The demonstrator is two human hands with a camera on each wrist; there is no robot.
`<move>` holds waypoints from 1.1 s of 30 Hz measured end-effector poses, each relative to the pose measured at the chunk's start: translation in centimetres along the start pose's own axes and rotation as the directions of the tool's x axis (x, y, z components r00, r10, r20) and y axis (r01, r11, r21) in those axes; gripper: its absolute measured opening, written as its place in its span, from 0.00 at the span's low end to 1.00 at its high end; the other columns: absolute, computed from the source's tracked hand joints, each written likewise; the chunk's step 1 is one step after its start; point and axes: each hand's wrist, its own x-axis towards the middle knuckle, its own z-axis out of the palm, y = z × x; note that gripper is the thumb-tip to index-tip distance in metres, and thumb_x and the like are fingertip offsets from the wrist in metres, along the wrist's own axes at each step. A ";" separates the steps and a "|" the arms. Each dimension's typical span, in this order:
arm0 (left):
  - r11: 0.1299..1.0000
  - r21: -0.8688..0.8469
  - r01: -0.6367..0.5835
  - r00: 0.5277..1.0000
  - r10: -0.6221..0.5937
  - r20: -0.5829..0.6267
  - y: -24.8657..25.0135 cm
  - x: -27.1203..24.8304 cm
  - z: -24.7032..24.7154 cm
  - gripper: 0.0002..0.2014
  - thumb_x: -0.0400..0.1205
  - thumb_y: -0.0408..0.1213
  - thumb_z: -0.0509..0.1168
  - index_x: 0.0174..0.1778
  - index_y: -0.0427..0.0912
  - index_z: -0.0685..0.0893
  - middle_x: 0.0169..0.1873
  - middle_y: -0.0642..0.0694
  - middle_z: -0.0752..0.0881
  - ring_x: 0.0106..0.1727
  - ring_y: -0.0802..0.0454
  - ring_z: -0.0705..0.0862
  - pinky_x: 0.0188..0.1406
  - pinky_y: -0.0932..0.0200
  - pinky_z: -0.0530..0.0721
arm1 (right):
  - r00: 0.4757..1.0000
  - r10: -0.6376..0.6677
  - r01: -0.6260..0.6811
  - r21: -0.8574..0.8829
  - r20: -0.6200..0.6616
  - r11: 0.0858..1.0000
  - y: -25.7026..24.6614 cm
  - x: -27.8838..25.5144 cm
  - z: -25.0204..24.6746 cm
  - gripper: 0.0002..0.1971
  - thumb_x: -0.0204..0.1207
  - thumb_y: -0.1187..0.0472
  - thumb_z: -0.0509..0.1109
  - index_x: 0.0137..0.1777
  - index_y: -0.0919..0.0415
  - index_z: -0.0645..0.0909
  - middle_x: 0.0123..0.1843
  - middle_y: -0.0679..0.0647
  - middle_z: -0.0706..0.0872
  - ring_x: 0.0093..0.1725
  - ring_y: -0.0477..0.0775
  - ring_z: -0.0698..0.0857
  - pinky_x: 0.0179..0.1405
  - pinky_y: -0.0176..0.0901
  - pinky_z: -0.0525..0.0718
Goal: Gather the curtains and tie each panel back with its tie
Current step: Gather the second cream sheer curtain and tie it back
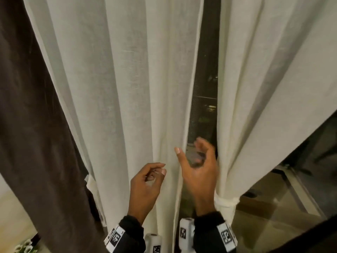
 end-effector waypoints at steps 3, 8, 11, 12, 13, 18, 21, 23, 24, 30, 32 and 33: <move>0.997 0.050 -0.059 0.992 0.064 -0.112 -0.1 1.9 -1.8 0.09 0.80 0.42 0.81 0.51 0.55 0.88 0.48 0.58 0.92 0.48 0.55 0.90 0.54 0.54 0.89 | 0.973 0.163 -0.151 -0.081 0.165 0.985 0.6 2.4 1.9 0.59 0.67 0.31 0.84 0.91 0.33 0.49 0.92 0.43 0.65 0.87 0.44 0.66 0.84 0.53 0.69; 0.986 0.152 -0.072 0.981 0.098 -0.169 -0.1 3.0 -1.8 0.25 0.79 0.52 0.81 0.71 0.61 0.85 0.57 0.65 0.88 0.53 0.62 0.89 0.51 0.61 0.89 | 0.908 0.316 -0.298 -0.105 0.276 0.949 1.2 1.9 4.3 0.30 0.90 0.38 0.61 0.90 0.30 0.56 0.84 0.42 0.77 0.82 0.47 0.79 0.84 0.50 0.77; 0.986 0.138 -0.098 0.989 0.112 -0.099 -1.8 3.6 -1.7 0.24 0.84 0.39 0.78 0.74 0.63 0.85 0.53 0.63 0.91 0.52 0.63 0.91 0.50 0.64 0.91 | 0.923 0.318 -0.337 0.052 0.219 0.940 -0.5 0.5 4.2 0.12 0.93 0.50 0.58 0.70 0.29 0.69 0.59 0.24 0.80 0.52 0.13 0.81 0.49 0.08 0.74; 0.984 0.136 -0.111 0.986 0.126 -0.107 -2.5 3.7 -1.7 0.22 0.85 0.34 0.77 0.72 0.61 0.88 0.50 0.61 0.91 0.51 0.63 0.91 0.50 0.61 0.93 | 0.927 0.316 -0.341 0.102 0.204 0.934 -1.1 -0.2 3.9 0.11 0.93 0.50 0.58 0.65 0.27 0.71 0.55 0.22 0.81 0.48 0.11 0.80 0.43 0.07 0.74; 0.981 0.151 -0.124 0.983 0.143 -0.119 -3.0 3.7 -1.7 0.20 0.86 0.31 0.75 0.70 0.57 0.90 0.48 0.60 0.92 0.50 0.62 0.91 0.50 0.59 0.93 | 0.928 0.317 -0.344 0.126 0.197 0.930 -1.4 -0.7 4.0 0.10 0.92 0.50 0.59 0.62 0.27 0.72 0.51 0.22 0.85 0.47 0.11 0.82 0.42 0.09 0.76; 0.952 0.163 -0.258 0.958 0.231 0.167 -2.7 2.9 -1.4 0.20 0.87 0.30 0.71 0.65 0.64 0.89 0.53 0.67 0.90 0.55 0.65 0.90 0.56 0.62 0.90 | 0.932 0.250 -0.278 0.074 0.262 0.958 -0.9 -1.9 5.7 0.36 0.78 0.37 0.77 0.84 0.34 0.68 0.71 0.36 0.88 0.67 0.36 0.89 0.63 0.38 0.90; 0.965 0.036 -0.259 0.893 0.225 0.389 -1.8 3.1 -2.0 0.17 0.86 0.33 0.73 0.68 0.56 0.91 0.60 0.66 0.92 0.63 0.64 0.90 0.66 0.60 0.89 | 0.925 0.298 -0.316 0.039 0.237 0.948 0.0 -1.2 6.6 0.40 0.79 0.47 0.82 0.87 0.42 0.66 0.73 0.44 0.86 0.68 0.43 0.88 0.62 0.37 0.90; 0.954 0.021 -0.299 0.911 0.279 0.302 -1.8 3.6 -3.0 0.11 0.86 0.35 0.75 0.62 0.52 0.95 0.55 0.61 0.93 0.57 0.58 0.92 0.57 0.53 0.92 | 0.916 0.347 -0.361 0.037 0.203 0.932 0.4 -0.8 6.6 0.31 0.86 0.58 0.75 0.87 0.50 0.69 0.69 0.47 0.87 0.68 0.50 0.88 0.62 0.39 0.87; 0.948 0.039 -0.317 0.932 0.304 0.197 -2.1 4.0 -3.6 0.10 0.86 0.34 0.76 0.60 0.51 0.95 0.52 0.58 0.93 0.52 0.55 0.92 0.50 0.51 0.93 | 0.910 0.362 -0.375 0.029 0.204 0.927 0.8 -0.5 6.4 0.26 0.88 0.61 0.71 0.84 0.52 0.72 0.65 0.46 0.87 0.66 0.52 0.88 0.60 0.39 0.86; 0.949 0.301 -0.093 0.897 0.211 -0.389 -2.8 6.2 -5.9 0.33 0.75 0.46 0.86 0.73 0.47 0.81 0.64 0.53 0.79 0.56 0.55 0.82 0.53 0.64 0.85 | 0.851 0.475 -0.492 0.025 0.225 0.870 2.7 -1.0 6.3 0.22 0.92 0.47 0.63 0.82 0.52 0.75 0.71 0.50 0.85 0.75 0.59 0.83 0.81 0.63 0.79; 0.965 0.259 -0.031 0.937 0.118 -0.328 -3.5 6.6 -6.2 0.34 0.81 0.44 0.81 0.82 0.54 0.76 0.68 0.59 0.81 0.62 0.60 0.83 0.61 0.62 0.85 | 0.834 0.494 -0.511 0.009 0.245 0.859 2.4 -1.4 6.4 0.24 0.91 0.42 0.61 0.83 0.50 0.74 0.72 0.48 0.83 0.77 0.57 0.81 0.82 0.64 0.79; 0.968 0.249 -0.015 0.960 0.084 -0.269 -4.1 6.8 -6.1 0.30 0.85 0.41 0.76 0.83 0.57 0.75 0.68 0.61 0.84 0.62 0.62 0.85 0.62 0.58 0.88 | 0.838 0.476 -0.497 0.014 0.266 0.868 2.4 -1.5 6.5 0.24 0.90 0.41 0.61 0.82 0.46 0.74 0.71 0.45 0.84 0.76 0.55 0.82 0.79 0.60 0.81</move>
